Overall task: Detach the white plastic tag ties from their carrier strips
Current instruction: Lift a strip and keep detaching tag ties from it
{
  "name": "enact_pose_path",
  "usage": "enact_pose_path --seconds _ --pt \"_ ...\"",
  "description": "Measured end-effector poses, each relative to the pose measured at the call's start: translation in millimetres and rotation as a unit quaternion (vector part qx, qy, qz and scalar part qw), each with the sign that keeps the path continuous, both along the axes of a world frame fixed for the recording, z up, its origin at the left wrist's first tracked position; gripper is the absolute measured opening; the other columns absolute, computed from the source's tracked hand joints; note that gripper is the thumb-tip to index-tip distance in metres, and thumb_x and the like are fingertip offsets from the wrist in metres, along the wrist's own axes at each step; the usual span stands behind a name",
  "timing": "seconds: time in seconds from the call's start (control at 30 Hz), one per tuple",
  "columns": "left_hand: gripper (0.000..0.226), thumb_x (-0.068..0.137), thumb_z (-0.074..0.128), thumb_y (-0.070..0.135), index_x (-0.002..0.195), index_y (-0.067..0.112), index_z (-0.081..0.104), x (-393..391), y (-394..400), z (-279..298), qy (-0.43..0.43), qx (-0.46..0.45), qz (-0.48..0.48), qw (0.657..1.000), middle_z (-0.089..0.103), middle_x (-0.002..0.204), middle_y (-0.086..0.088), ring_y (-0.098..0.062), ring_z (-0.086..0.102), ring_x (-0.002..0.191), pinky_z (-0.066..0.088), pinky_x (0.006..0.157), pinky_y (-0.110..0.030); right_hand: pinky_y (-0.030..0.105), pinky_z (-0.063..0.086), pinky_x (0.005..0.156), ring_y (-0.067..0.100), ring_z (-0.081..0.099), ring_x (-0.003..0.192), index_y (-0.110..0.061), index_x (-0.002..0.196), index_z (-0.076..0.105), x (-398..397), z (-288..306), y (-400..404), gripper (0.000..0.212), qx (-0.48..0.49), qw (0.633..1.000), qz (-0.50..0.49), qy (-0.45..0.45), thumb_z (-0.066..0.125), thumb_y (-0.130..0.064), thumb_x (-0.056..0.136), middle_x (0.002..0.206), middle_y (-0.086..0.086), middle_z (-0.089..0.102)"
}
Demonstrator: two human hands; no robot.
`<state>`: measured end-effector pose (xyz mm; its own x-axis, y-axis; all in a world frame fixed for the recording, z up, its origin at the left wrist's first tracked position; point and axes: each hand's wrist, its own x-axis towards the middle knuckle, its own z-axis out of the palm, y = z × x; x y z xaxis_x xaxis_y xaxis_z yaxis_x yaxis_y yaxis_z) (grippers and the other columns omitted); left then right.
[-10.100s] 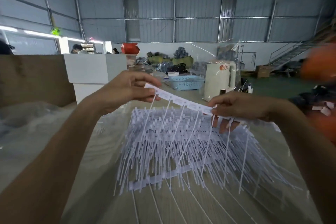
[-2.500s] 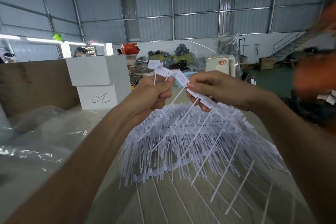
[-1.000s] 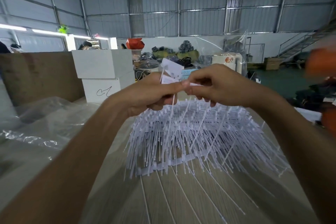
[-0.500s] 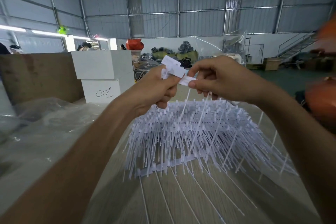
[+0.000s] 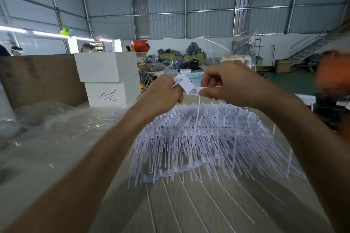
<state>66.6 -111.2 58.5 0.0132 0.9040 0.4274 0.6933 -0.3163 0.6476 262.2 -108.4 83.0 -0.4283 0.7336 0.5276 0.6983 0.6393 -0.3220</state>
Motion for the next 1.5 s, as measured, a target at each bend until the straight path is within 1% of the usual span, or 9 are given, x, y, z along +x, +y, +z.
enact_pose_path --seconds 0.2,0.27,0.53,0.7,0.83,1.0,1.13,1.3,1.5 --pt "0.019 0.095 0.058 0.026 0.092 0.012 0.071 17.5 -11.9 -11.2 0.223 0.232 0.159 0.933 0.065 0.078 -0.015 -0.037 0.060 0.066 0.030 0.051 -0.031 0.018 0.043 0.039 0.004 0.061 0.049 -0.008 0.086 0.062 -1.7 0.9 -7.2 0.013 -0.068 0.996 0.027 0.053 0.071 -0.016 0.092 0.063 0.001 0.070" --pt "0.015 0.092 0.065 0.022 0.090 0.011 0.074 23.0 -17.6 -14.6 0.271 0.291 0.163 0.903 0.067 0.071 -0.016 -0.037 0.063 0.058 0.020 0.046 -0.025 0.019 0.042 0.039 0.003 0.059 0.047 -0.003 0.085 0.063 2.4 3.9 -9.4 0.014 -0.105 0.991 0.038 0.074 0.071 -0.013 0.091 0.062 0.003 0.070" --pt "0.010 0.088 0.069 0.014 0.097 0.010 0.071 22.7 -16.4 -16.3 0.411 0.374 0.162 0.816 0.061 0.056 -0.007 -0.027 0.057 0.042 0.033 0.048 -0.025 0.017 0.039 0.037 0.006 0.052 0.037 -0.002 0.079 0.068 22.4 18.4 -11.3 0.021 -0.156 0.987 0.039 0.022 0.074 -0.019 0.089 0.054 0.003 0.065" --pt "0.032 0.100 0.044 0.020 0.111 0.008 0.072 -16.6 -6.2 -2.4 0.232 0.401 0.120 0.878 0.062 0.070 0.001 -0.013 0.048 0.042 0.039 0.046 -0.020 0.019 0.035 0.037 0.011 0.044 0.040 -0.015 0.084 0.071 48.0 23.0 -22.8 0.010 -0.271 0.950 0.151 -0.043 0.070 -0.022 0.091 0.058 0.004 0.060" --pt "0.040 0.108 0.039 0.028 0.077 0.017 0.062 -31.1 2.6 9.7 -0.080 0.246 0.021 0.966 0.053 0.060 0.011 0.004 0.042 0.046 0.034 0.046 -0.008 0.023 0.047 0.047 0.011 0.058 0.052 -0.008 0.099 0.068 47.4 23.6 -18.6 0.011 -0.178 0.967 0.159 0.083 0.066 -0.016 0.092 0.069 0.004 0.068" --pt "0.035 0.094 0.056 0.046 0.083 0.015 0.066 1.8 -2.1 4.3 -0.273 0.027 -0.222 0.936 0.033 0.052 0.012 -0.007 0.024 0.045 0.022 0.041 -0.020 0.021 0.055 0.060 0.013 0.068 0.068 -0.008 0.111 0.066 24.4 14.9 -19.7 0.025 -0.139 0.963 0.208 0.103 0.068 -0.008 0.086 0.082 0.010 0.072" --pt "0.047 0.078 0.059 0.070 0.058 0.029 0.048 12.2 -6.0 5.1 -0.313 -0.013 -0.244 0.918 0.024 0.052 0.011 -0.007 0.017 0.042 0.019 0.039 -0.017 0.023 0.056 0.059 0.013 0.067 0.063 0.003 0.108 0.059 11.8 9.7 -16.6 0.028 -0.113 0.953 0.213 0.182 0.072 0.000 0.083 0.082 0.021 0.070" --pt "0.068 0.072 0.061 0.073 0.104 0.014 0.053 6.2 -4.6 6.2 -0.316 0.003 -0.250 0.915 0.025 0.053 0.011 -0.008 0.018 0.044 0.020 0.040 -0.018 0.020 0.057 0.061 0.015 0.070 0.063 0.006 0.097 0.063 7.4 4.8 -12.6 0.023 -0.094 0.956 0.188 0.206 0.076 -0.003 0.081 0.078 0.019 0.072" --pt "0.040 0.088 0.061 0.054 0.085 0.015 0.063 6.0 -10.3 2.3 -0.188 0.102 -0.255 0.943 0.034 0.055 0.009 -0.011 0.026 0.046 0.026 0.043 -0.021 0.019 0.055 0.064 0.013 0.069 0.069 0.002 0.090 0.070 7.6 0.6 -8.8 0.018 -0.093 0.973 0.149 0.152 0.071 -0.016 0.089 0.080 0.011 0.073"
